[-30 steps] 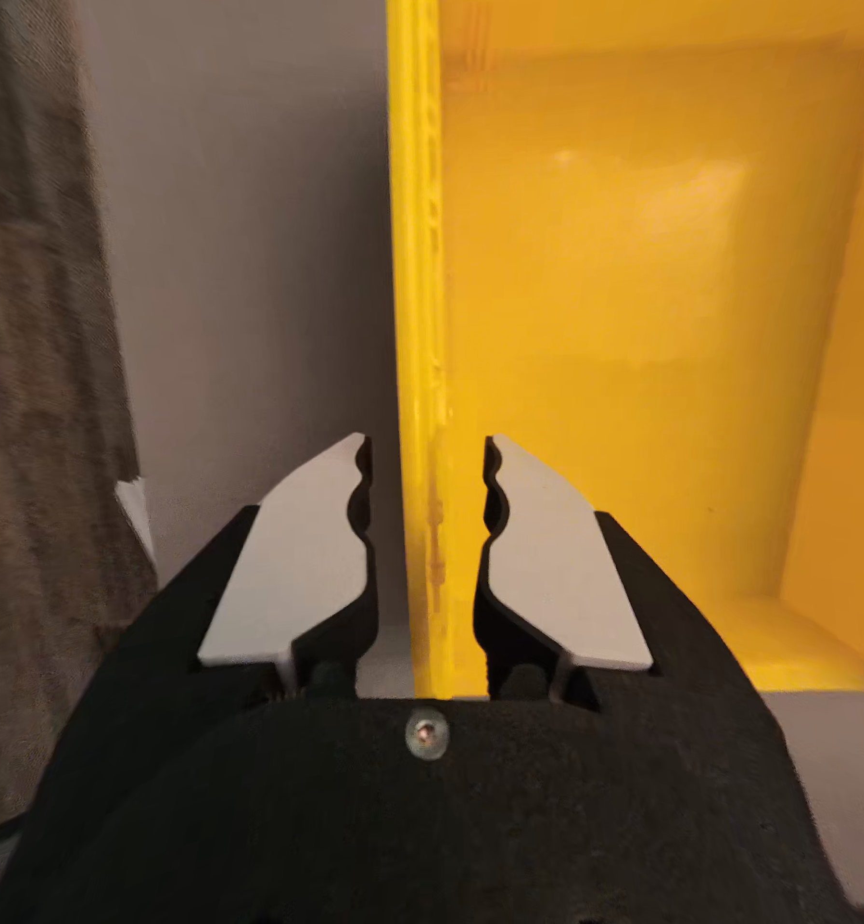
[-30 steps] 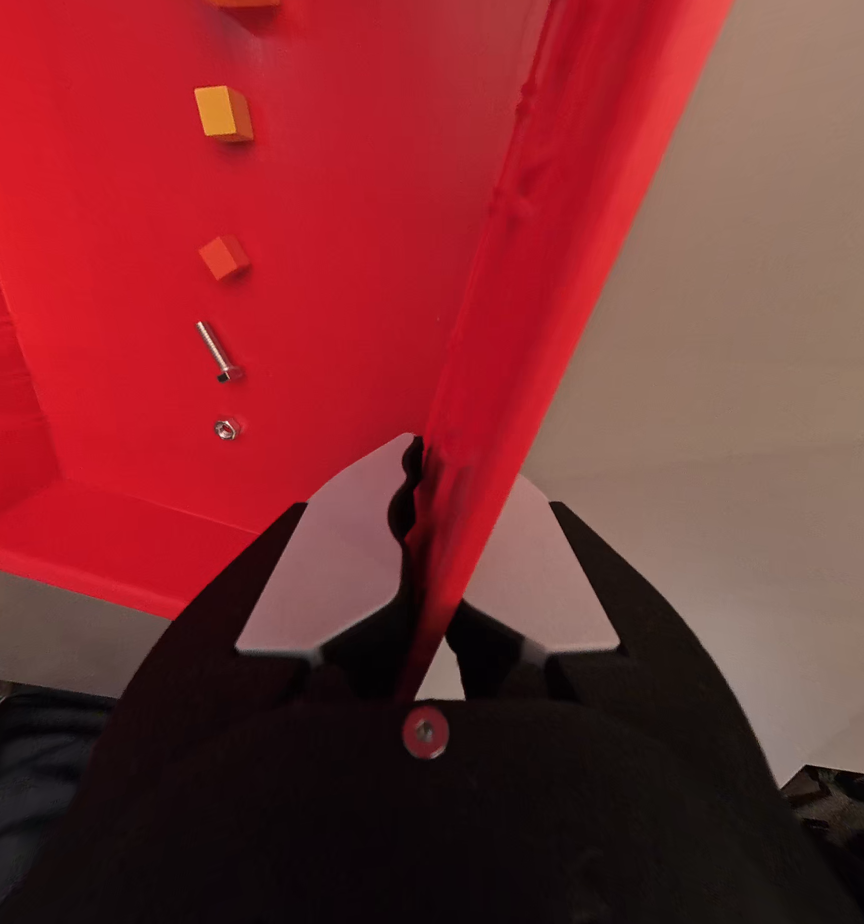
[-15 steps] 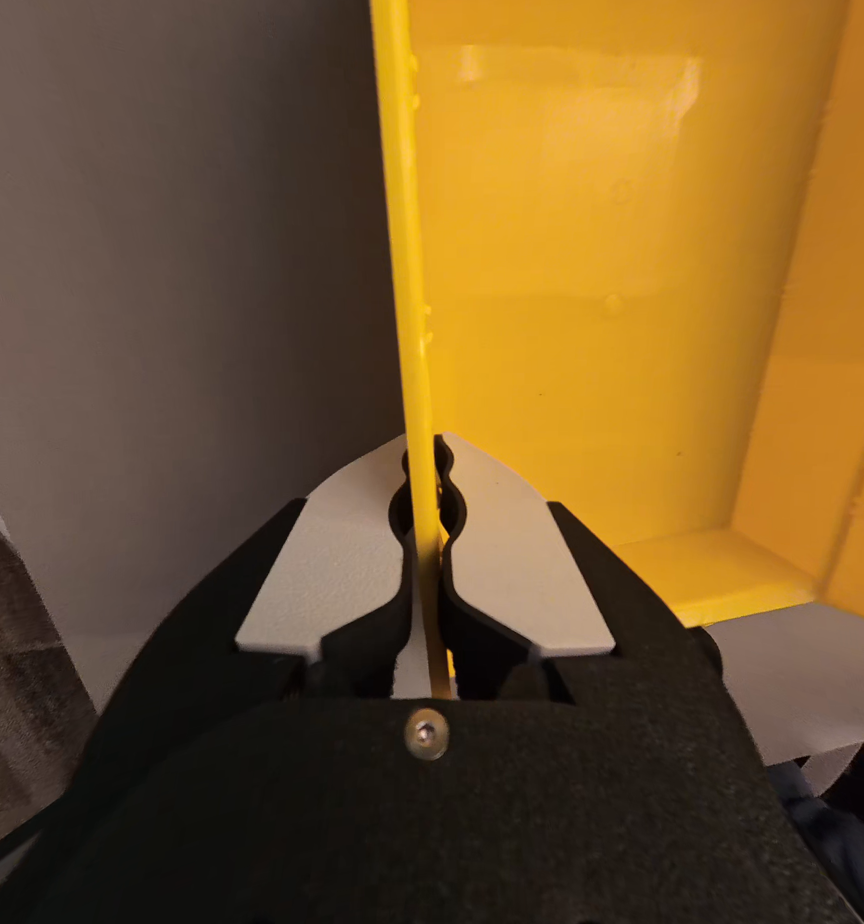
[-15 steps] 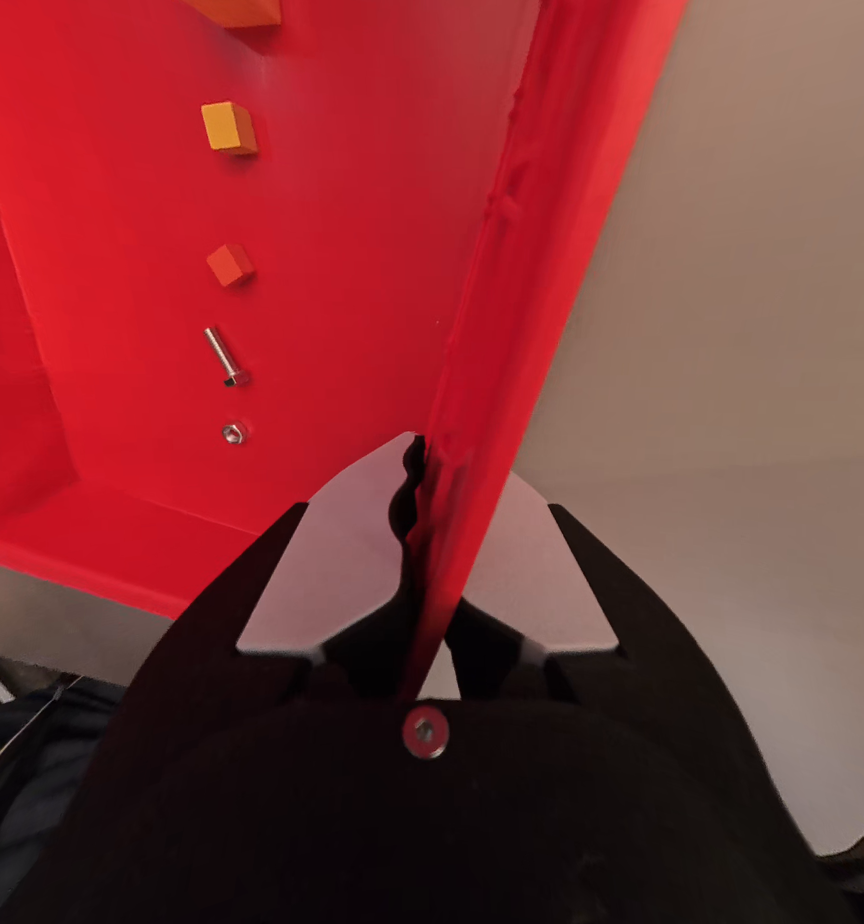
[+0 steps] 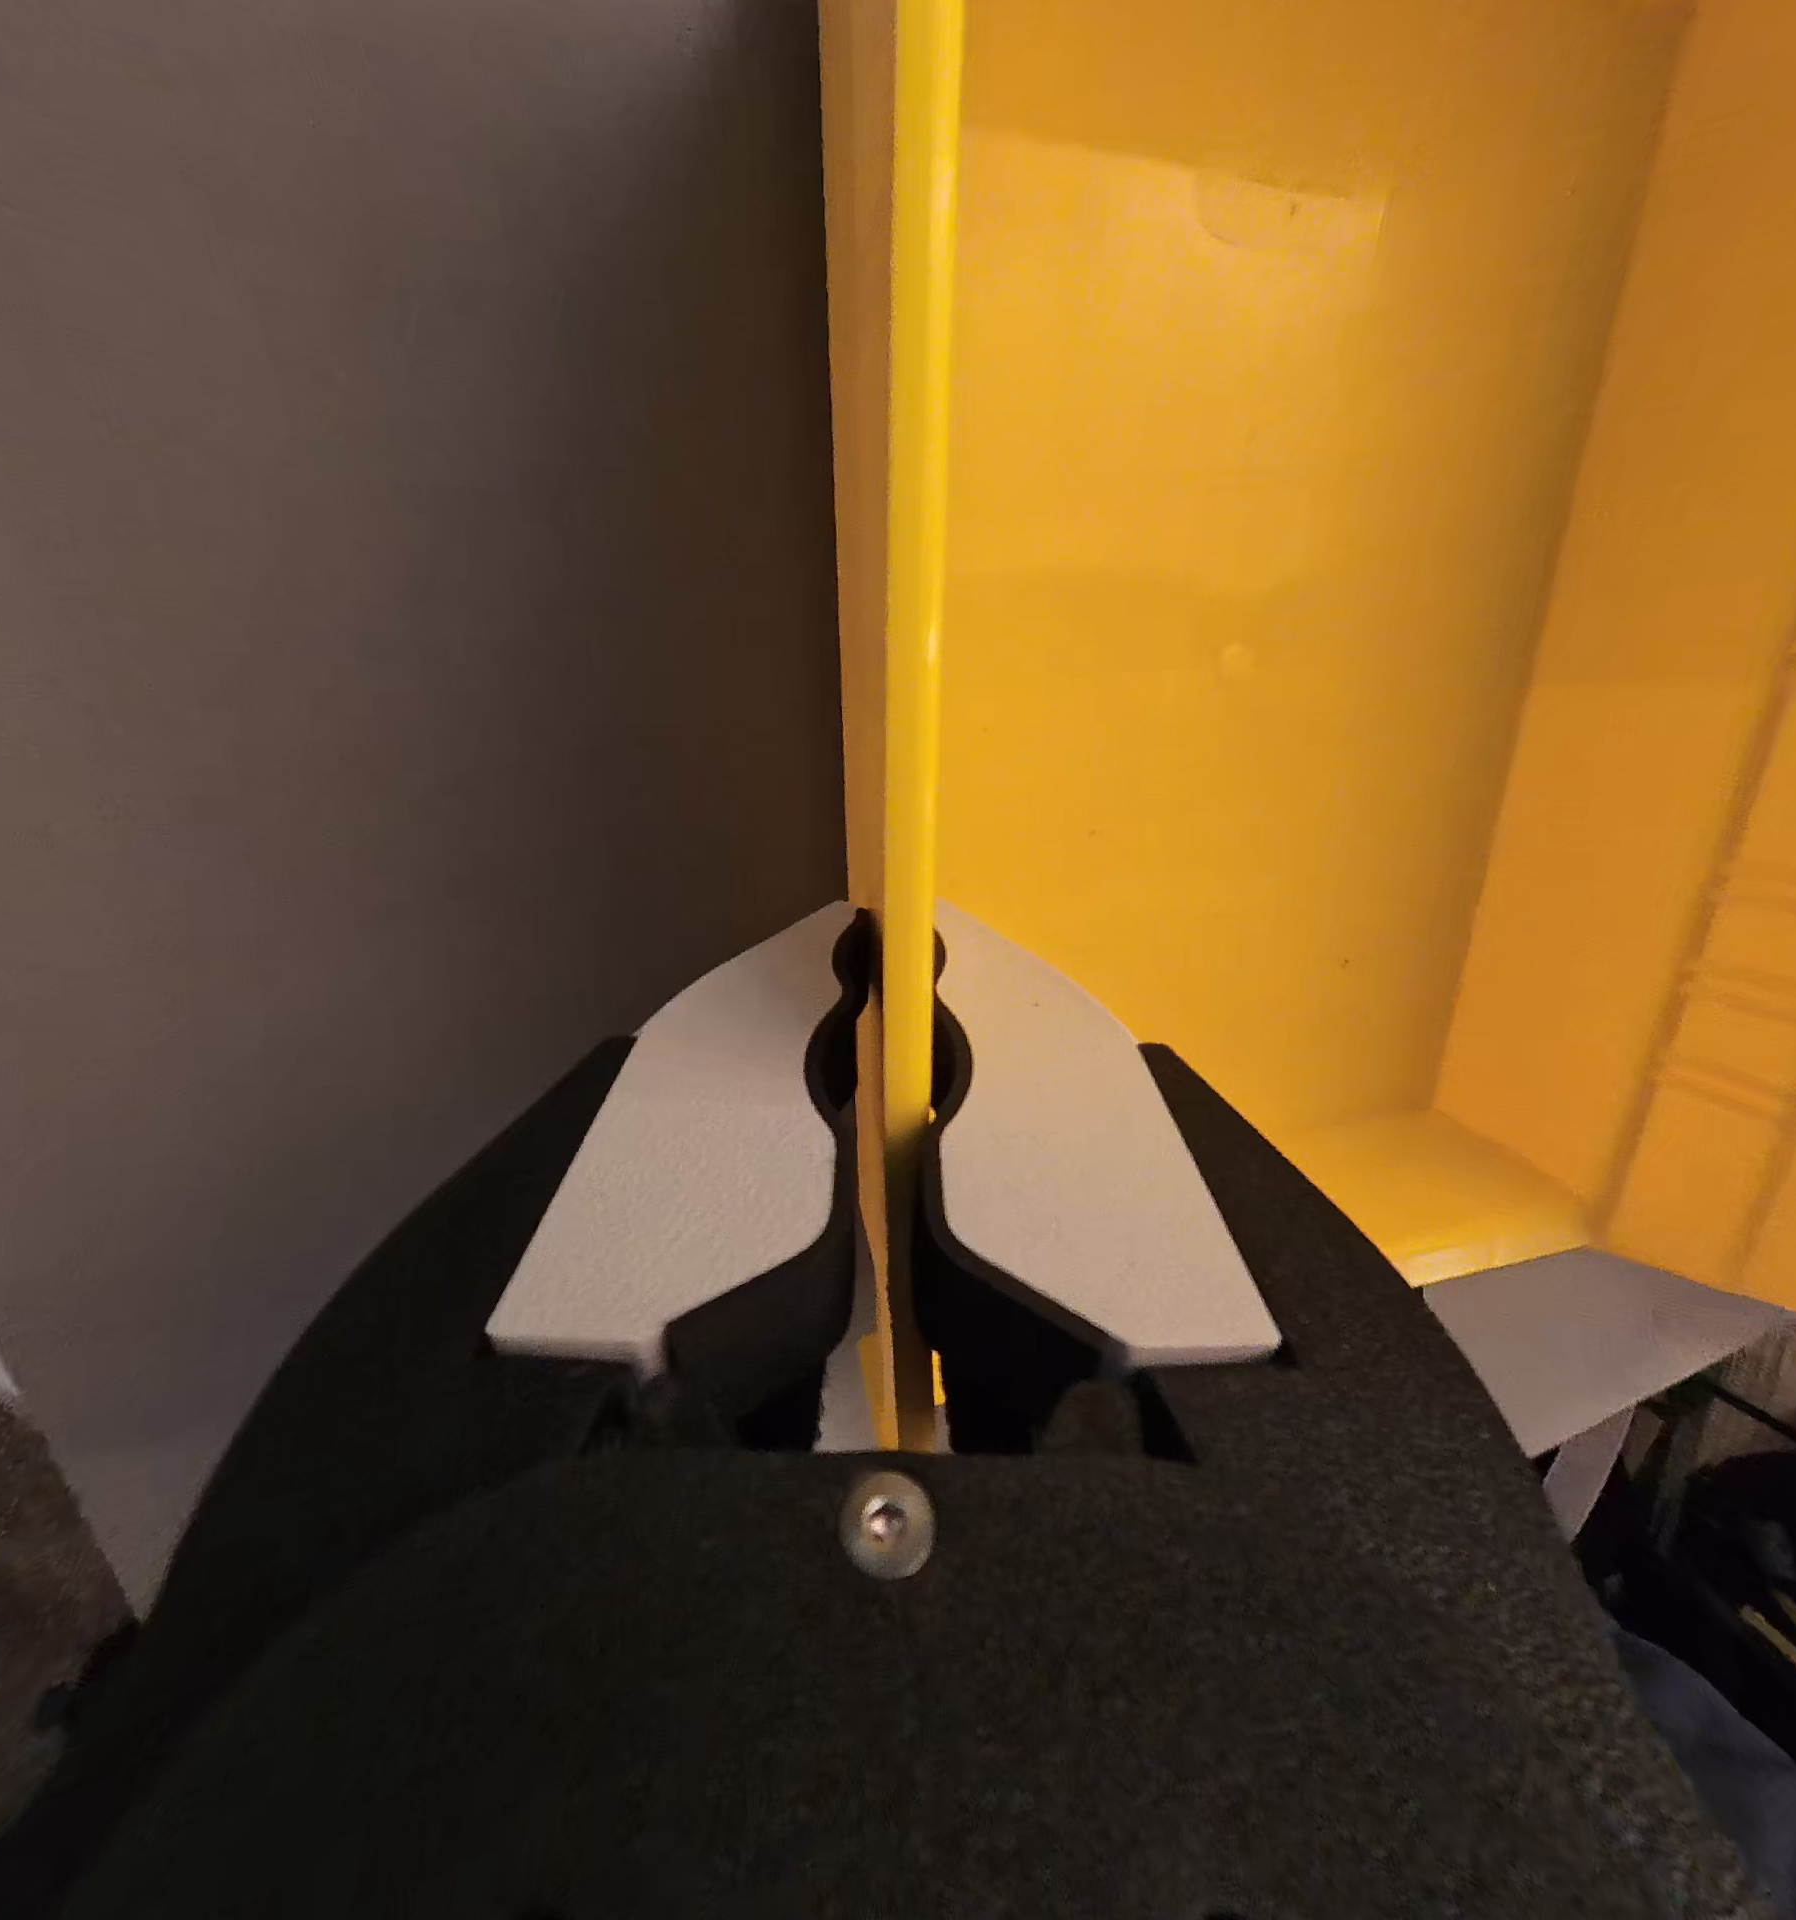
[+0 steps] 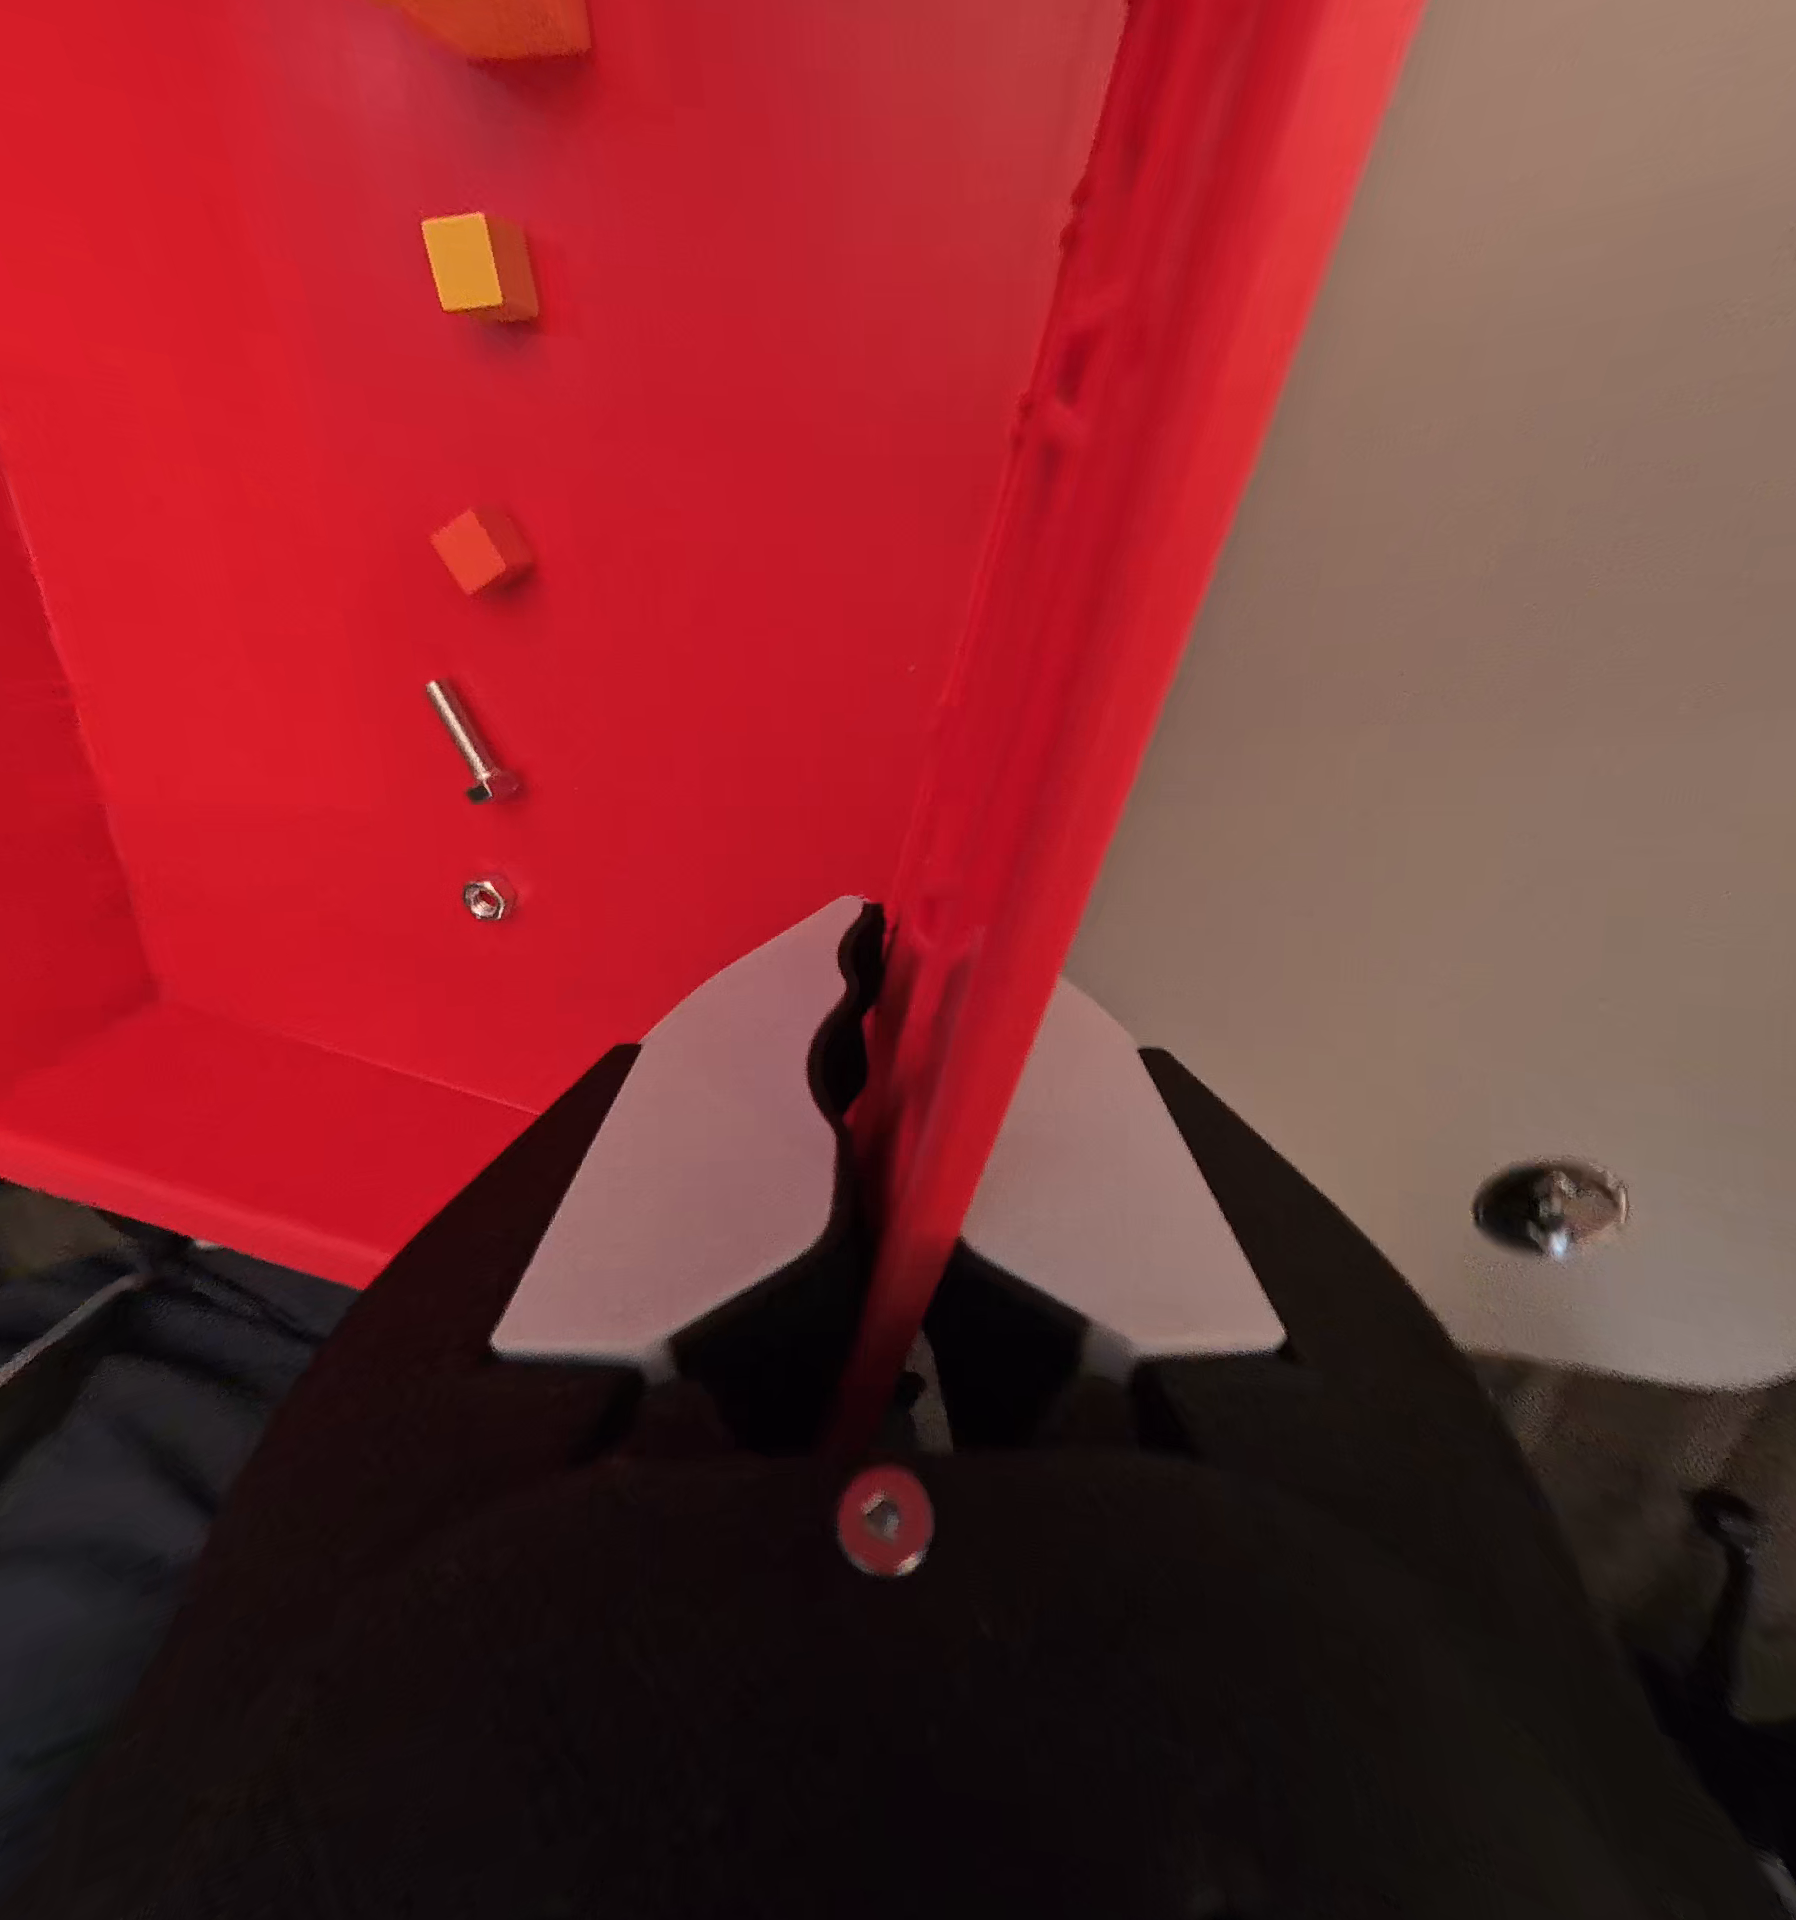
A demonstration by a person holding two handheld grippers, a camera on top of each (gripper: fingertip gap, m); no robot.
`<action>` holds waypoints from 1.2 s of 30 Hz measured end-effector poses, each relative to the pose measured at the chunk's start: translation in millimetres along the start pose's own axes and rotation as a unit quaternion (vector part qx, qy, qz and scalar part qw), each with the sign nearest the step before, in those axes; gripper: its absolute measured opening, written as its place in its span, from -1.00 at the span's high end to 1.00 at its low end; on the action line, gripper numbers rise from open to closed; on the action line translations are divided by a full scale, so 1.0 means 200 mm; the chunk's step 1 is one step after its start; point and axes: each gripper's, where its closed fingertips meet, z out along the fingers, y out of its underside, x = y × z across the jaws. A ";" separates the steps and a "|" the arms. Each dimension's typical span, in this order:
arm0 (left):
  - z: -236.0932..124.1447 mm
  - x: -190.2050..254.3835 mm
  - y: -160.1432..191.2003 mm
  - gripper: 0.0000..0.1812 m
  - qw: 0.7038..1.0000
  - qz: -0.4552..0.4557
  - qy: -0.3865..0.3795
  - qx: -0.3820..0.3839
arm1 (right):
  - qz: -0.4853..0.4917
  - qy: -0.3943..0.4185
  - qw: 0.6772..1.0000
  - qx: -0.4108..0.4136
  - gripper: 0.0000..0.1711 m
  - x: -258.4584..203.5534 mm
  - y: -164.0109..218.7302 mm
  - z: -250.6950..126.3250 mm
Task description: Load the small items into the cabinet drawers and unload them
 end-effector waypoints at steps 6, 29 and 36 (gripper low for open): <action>-0.13 -0.12 0.08 0.94 0.999 -0.019 -0.042 0.011 | -0.068 0.003 0.997 -0.046 0.94 -0.21 0.41 -0.04; -0.89 -0.85 1.16 0.93 0.988 -0.110 -0.107 0.011 | -0.447 -0.073 0.886 -0.098 0.95 -2.57 0.17 0.67; -0.93 -0.91 1.43 0.93 0.987 -0.131 -0.094 0.026 | -0.374 -0.059 0.923 -0.070 0.95 -3.00 -0.12 0.84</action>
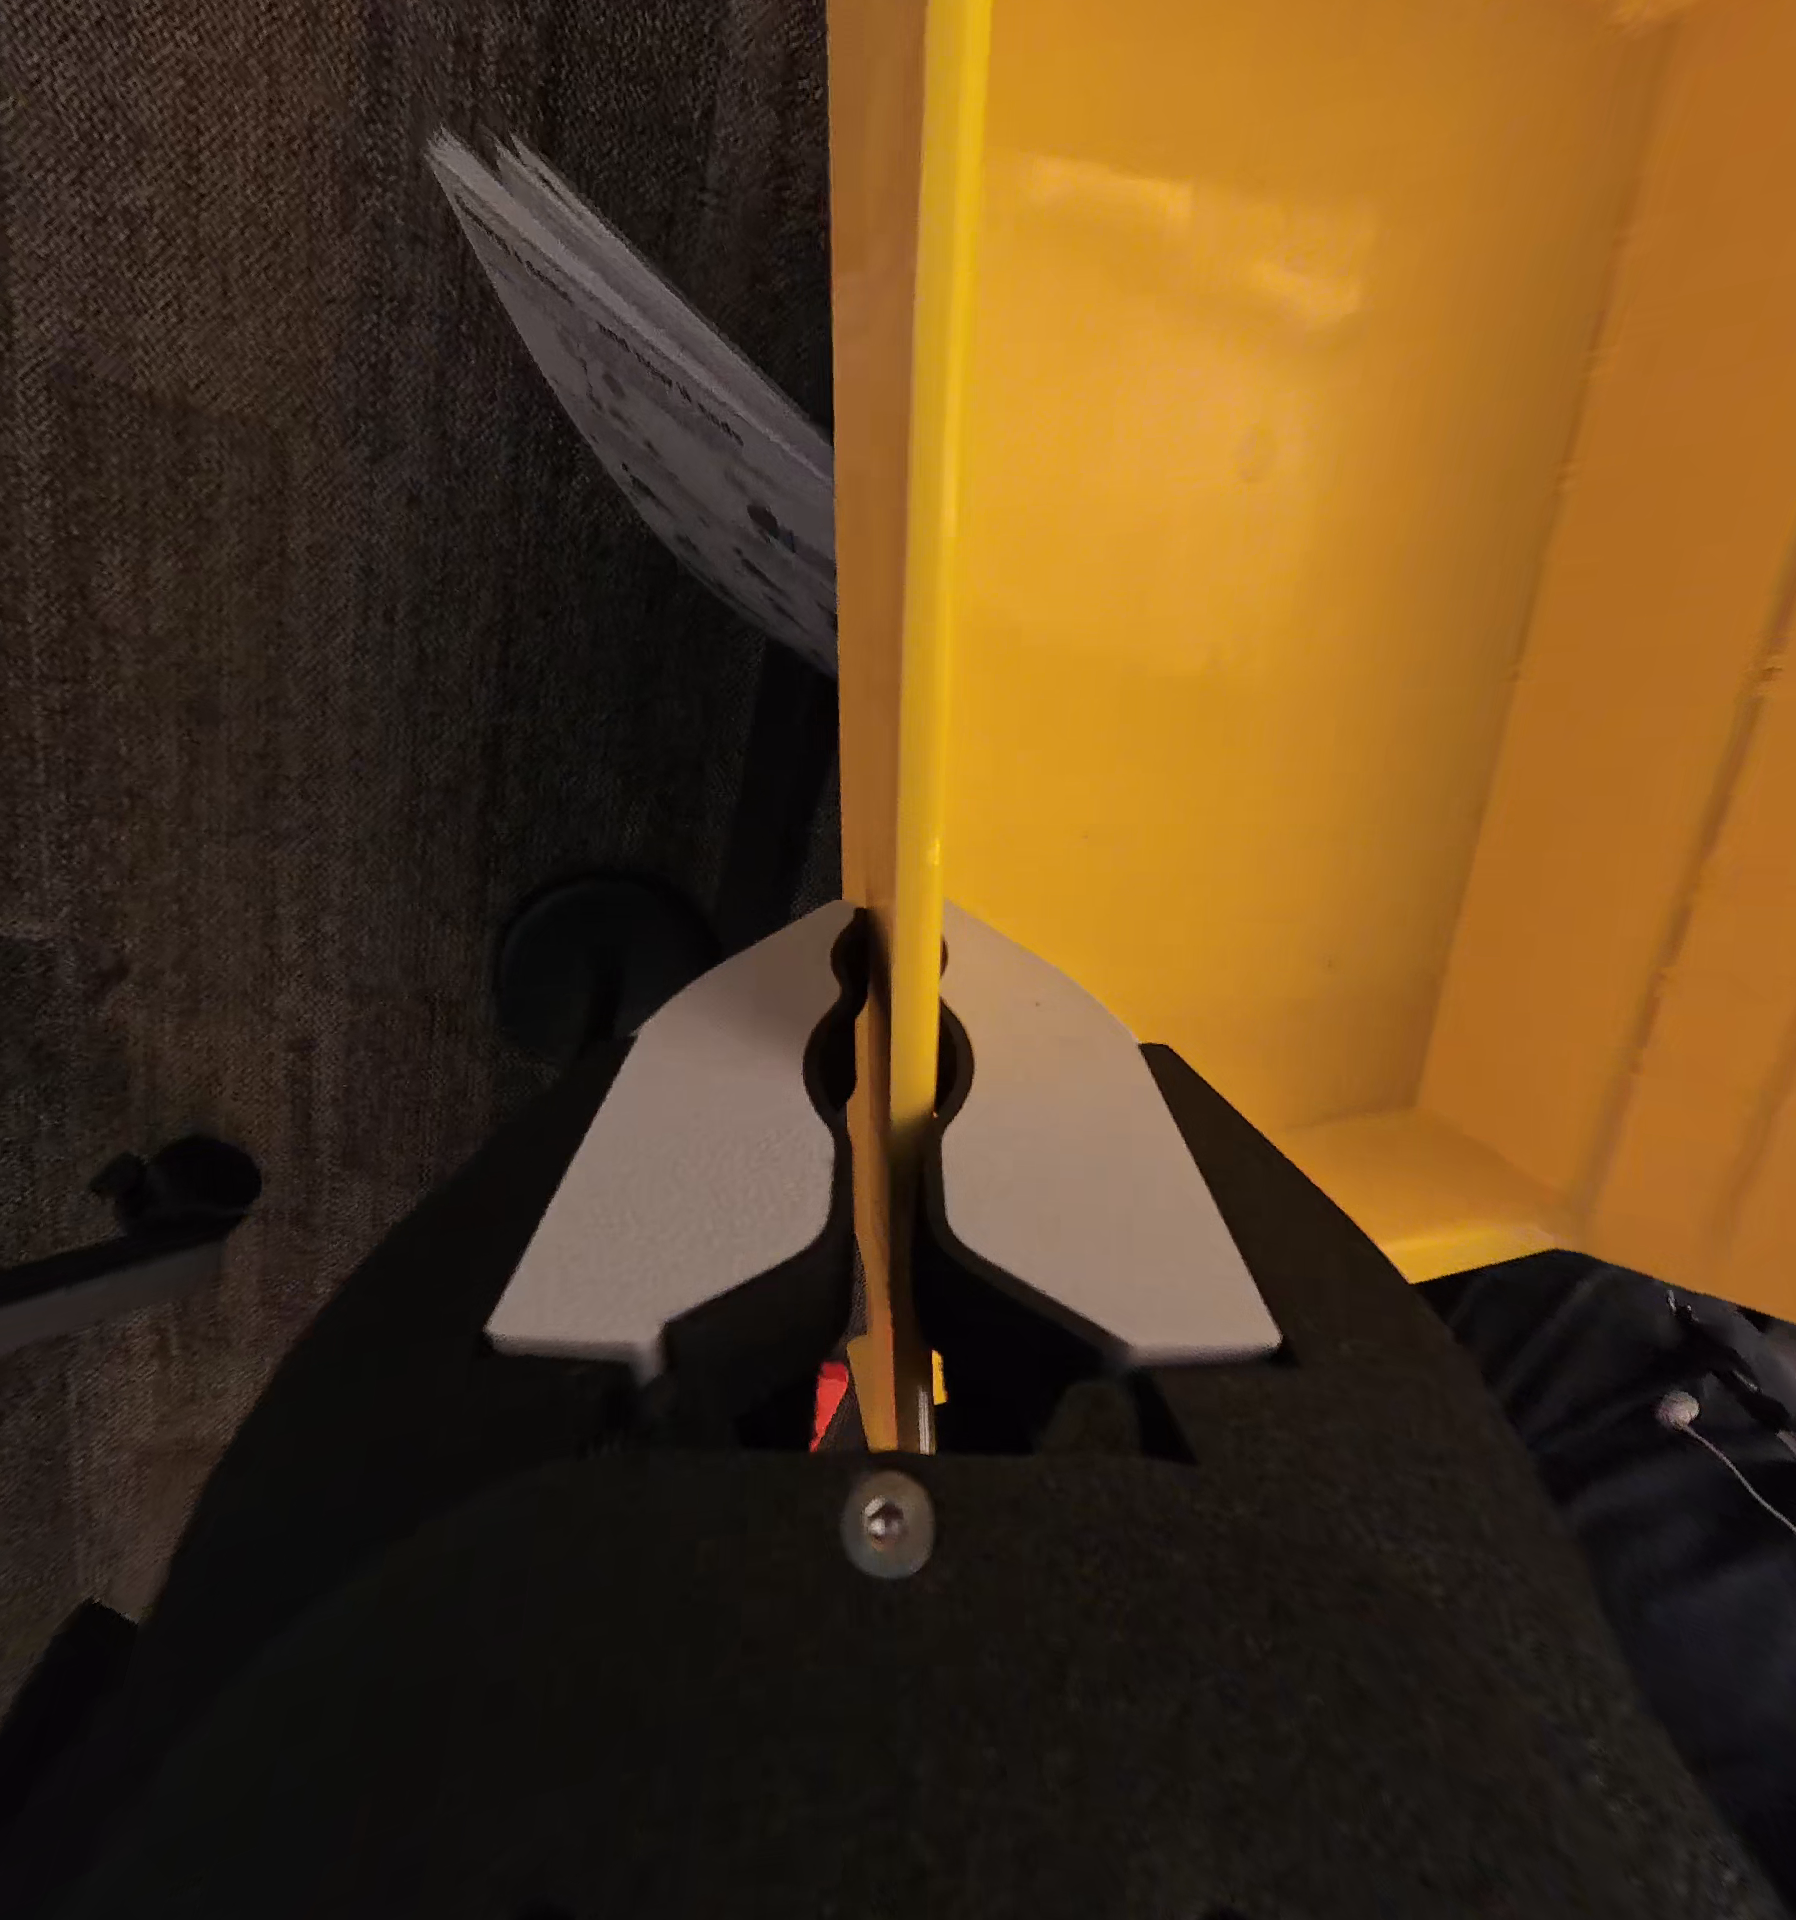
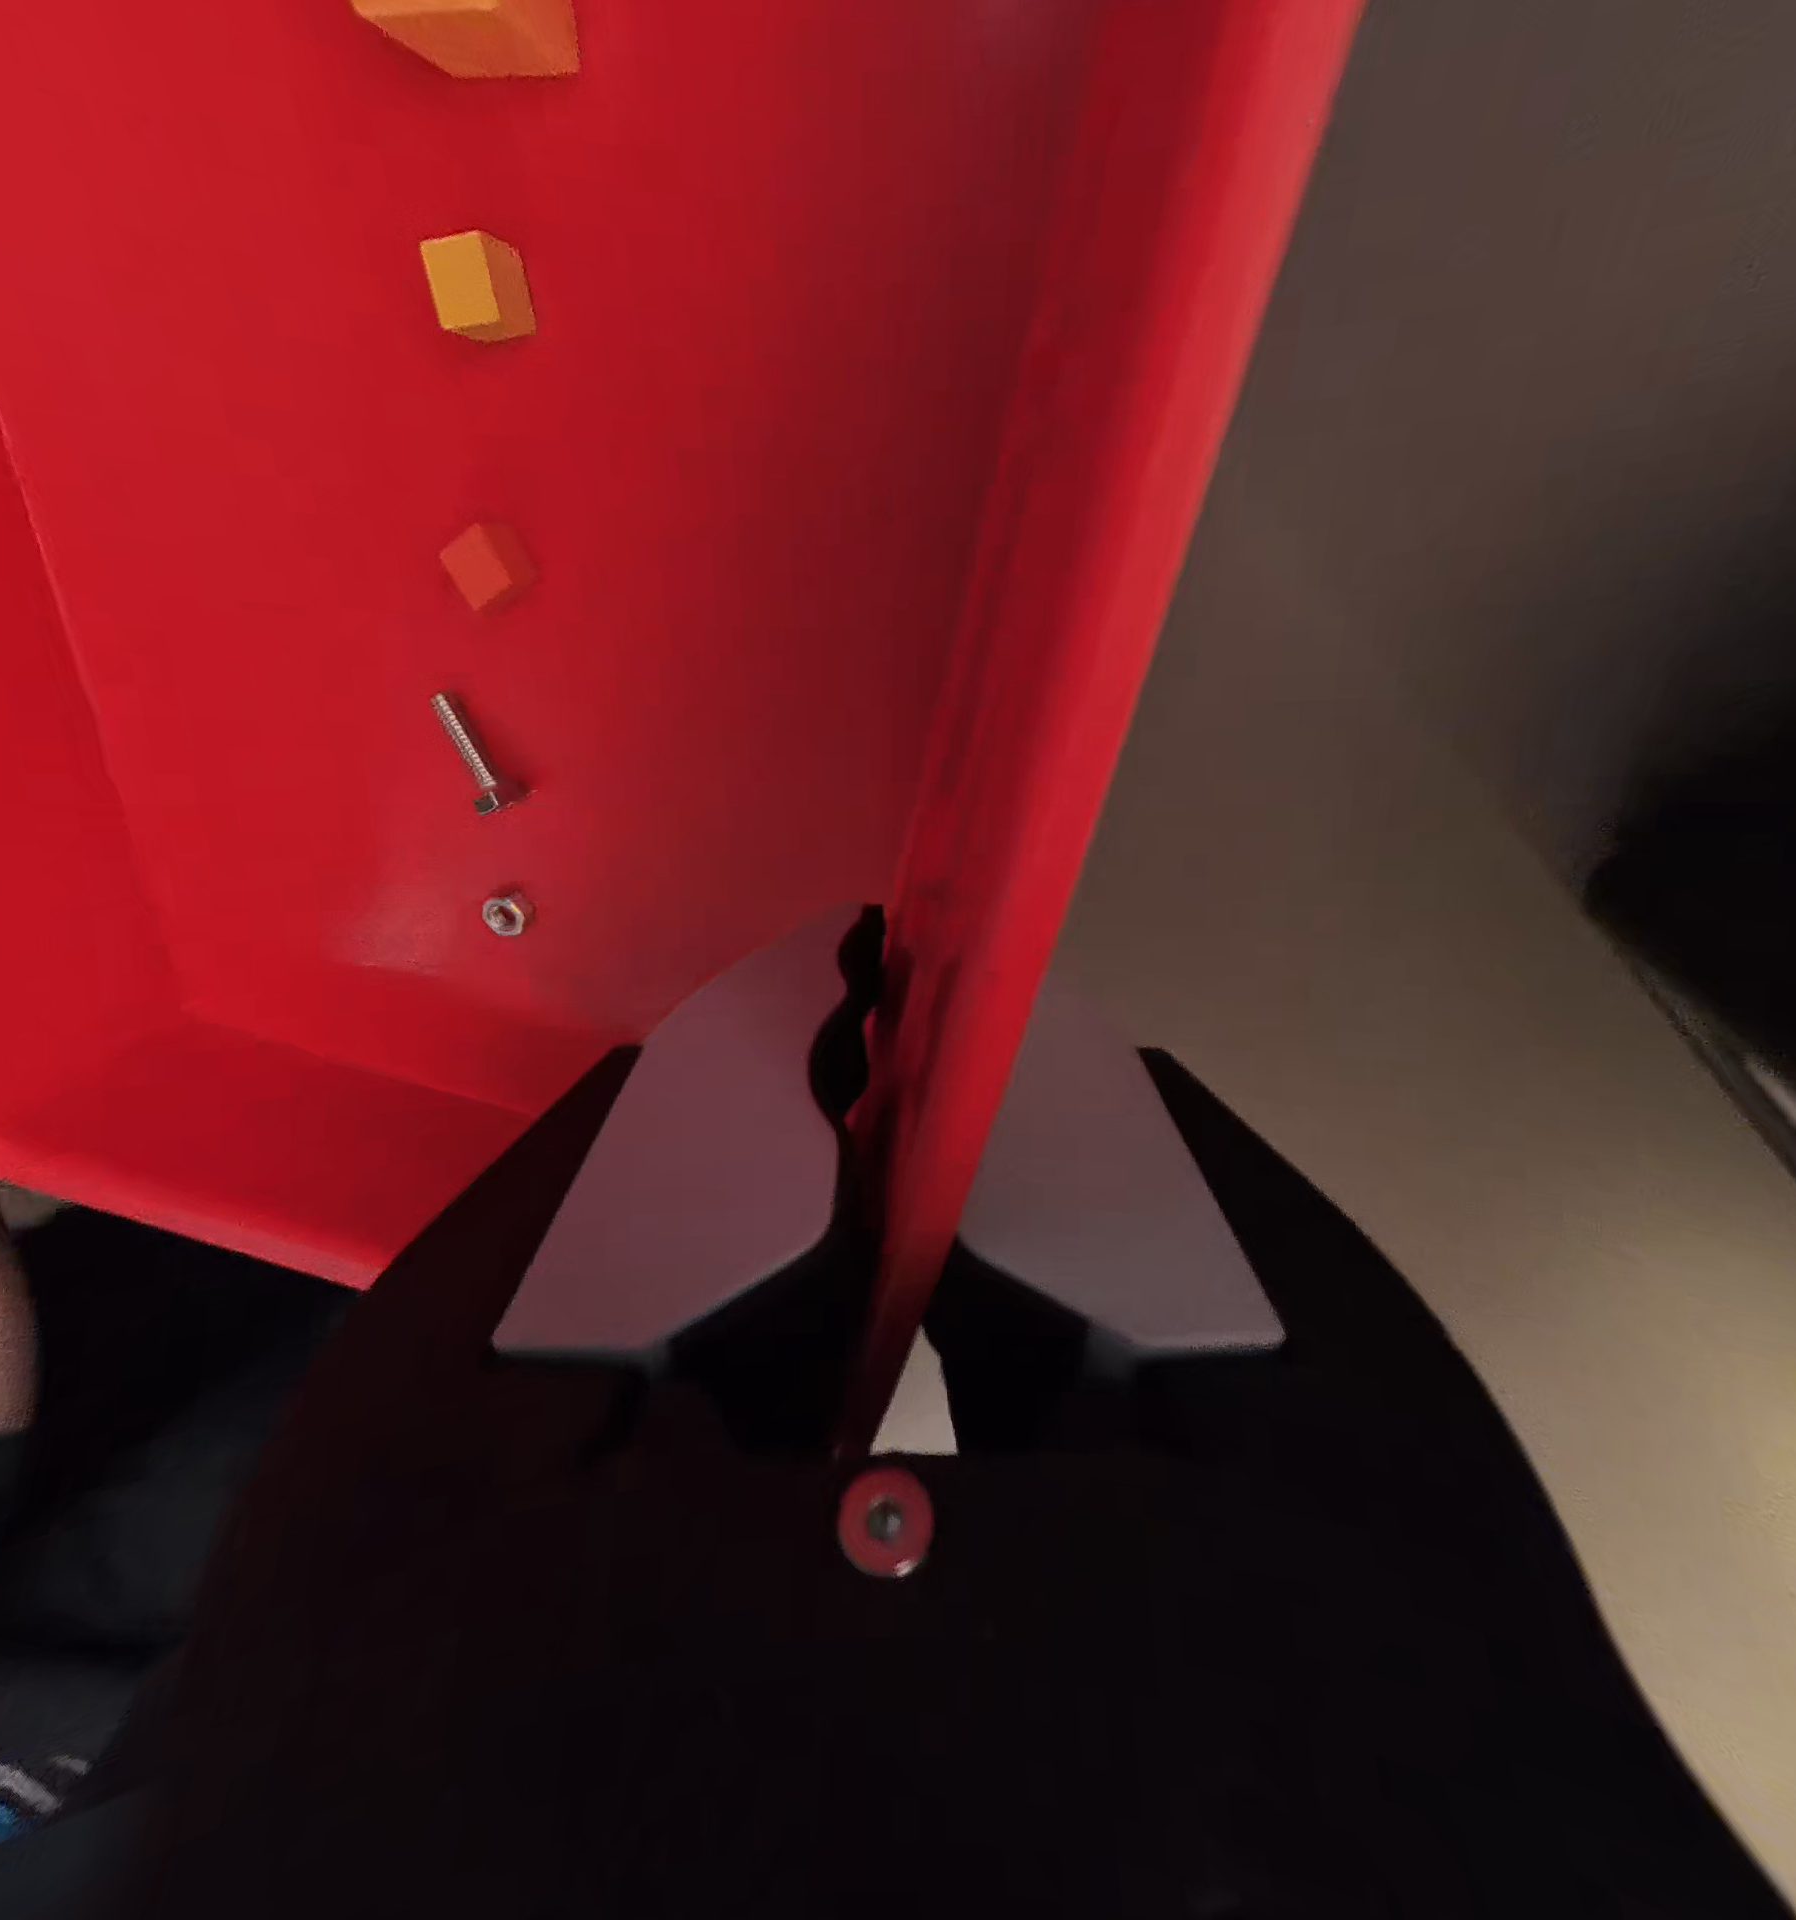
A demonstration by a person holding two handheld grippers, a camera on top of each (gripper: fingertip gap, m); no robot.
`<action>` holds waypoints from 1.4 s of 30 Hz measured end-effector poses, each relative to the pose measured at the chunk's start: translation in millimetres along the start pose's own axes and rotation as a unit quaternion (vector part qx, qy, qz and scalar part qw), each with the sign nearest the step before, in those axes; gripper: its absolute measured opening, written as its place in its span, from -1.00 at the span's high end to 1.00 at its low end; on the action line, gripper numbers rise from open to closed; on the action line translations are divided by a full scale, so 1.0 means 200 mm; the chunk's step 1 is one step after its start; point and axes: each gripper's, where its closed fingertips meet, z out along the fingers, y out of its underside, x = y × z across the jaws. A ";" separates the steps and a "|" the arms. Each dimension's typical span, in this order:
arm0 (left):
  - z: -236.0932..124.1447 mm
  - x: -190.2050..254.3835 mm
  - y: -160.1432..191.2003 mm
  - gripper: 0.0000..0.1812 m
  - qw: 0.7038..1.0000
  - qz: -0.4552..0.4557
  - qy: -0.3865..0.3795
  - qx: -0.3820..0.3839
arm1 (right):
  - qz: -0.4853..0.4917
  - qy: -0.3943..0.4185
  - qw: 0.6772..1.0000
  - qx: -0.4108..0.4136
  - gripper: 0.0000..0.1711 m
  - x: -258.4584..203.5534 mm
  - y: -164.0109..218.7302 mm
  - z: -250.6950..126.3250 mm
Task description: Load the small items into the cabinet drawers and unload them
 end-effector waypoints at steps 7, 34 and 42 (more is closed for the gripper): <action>-0.07 -0.01 0.11 0.93 1.000 0.027 -0.016 0.001 | 0.125 0.056 0.990 0.016 0.95 0.18 -0.20 0.10; -0.23 0.87 -0.01 0.94 0.972 0.234 -0.003 -0.009 | 0.023 0.084 0.994 0.065 0.62 -0.15 0.10 -1.10; -0.08 1.60 0.03 0.93 0.916 0.397 0.023 -0.062 | 0.024 0.148 0.987 0.061 0.63 -0.09 0.81 -1.80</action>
